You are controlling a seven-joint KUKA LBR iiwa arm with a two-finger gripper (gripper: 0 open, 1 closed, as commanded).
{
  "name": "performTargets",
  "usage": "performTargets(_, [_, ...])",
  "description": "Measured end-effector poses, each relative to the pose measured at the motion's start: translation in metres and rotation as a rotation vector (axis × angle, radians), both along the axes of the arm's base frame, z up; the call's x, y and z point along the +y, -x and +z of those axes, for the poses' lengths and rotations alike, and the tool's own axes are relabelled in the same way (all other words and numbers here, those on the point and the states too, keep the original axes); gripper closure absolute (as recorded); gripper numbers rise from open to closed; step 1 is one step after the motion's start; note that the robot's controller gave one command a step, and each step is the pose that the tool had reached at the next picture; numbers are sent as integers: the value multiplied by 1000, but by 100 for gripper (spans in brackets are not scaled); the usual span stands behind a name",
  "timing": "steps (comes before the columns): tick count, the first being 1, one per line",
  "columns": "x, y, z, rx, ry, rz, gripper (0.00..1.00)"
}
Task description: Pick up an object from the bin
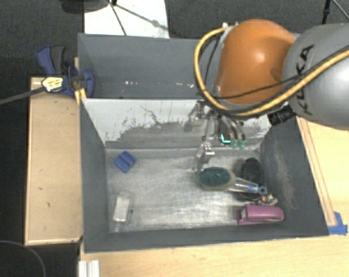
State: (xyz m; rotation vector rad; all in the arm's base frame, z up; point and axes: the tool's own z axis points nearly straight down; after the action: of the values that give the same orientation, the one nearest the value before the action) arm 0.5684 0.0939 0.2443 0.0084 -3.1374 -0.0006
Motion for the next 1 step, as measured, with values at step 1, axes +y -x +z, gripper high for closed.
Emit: performTargets(1, [-81, 2, -174, -13, -2, -38, 0])
